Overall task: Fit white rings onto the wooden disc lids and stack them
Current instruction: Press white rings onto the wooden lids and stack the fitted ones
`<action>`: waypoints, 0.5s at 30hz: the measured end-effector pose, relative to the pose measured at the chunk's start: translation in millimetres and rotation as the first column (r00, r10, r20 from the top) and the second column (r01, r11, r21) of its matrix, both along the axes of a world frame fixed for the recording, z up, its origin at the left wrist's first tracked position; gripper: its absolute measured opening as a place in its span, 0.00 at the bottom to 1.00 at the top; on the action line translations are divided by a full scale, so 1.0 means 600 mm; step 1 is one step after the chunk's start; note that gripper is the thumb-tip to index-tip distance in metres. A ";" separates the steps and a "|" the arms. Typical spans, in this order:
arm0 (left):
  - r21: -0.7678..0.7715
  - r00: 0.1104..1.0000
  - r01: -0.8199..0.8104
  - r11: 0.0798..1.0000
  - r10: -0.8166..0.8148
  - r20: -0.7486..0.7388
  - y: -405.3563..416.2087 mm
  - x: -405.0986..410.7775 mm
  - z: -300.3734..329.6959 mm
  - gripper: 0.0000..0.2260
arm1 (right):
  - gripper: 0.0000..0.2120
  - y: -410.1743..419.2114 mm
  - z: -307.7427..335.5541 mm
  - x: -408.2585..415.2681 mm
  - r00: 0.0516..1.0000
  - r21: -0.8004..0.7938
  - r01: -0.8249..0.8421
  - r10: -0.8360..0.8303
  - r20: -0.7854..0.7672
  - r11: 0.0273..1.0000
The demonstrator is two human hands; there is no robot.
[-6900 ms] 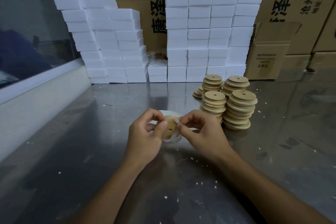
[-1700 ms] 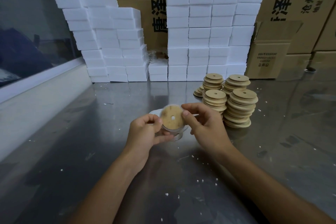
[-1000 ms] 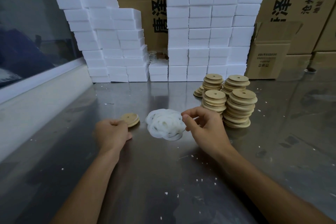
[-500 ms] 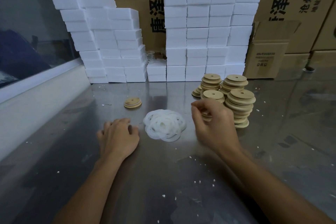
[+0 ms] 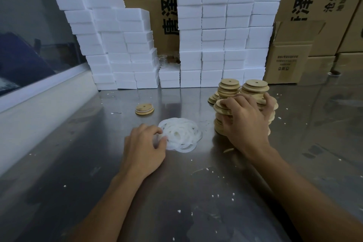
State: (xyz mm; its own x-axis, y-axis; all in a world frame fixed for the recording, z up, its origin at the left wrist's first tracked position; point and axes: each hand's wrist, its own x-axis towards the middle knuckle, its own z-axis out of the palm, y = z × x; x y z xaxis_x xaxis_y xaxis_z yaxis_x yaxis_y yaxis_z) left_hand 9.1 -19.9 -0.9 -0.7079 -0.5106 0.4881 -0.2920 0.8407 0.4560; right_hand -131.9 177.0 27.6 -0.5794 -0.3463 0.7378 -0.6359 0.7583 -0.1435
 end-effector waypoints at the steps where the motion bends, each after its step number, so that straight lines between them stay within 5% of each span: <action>1: -0.028 0.998 0.067 0.997 -0.067 -0.008 0.009 -0.002 0.000 0.09 | 0.07 0.001 0.001 0.001 1.000 -0.015 -0.016 0.016 -0.008 1.000; 5: -0.071 0.975 0.219 0.973 -0.214 0.068 0.028 -0.010 -0.006 0.10 | 0.09 0.007 0.002 0.006 0.993 -0.075 -0.106 0.103 -0.051 0.991; 15: -0.091 0.972 0.236 0.968 -0.234 0.031 0.025 -0.012 -0.009 0.02 | 0.09 -0.018 0.002 0.052 0.905 -0.336 -0.421 0.371 -0.206 0.842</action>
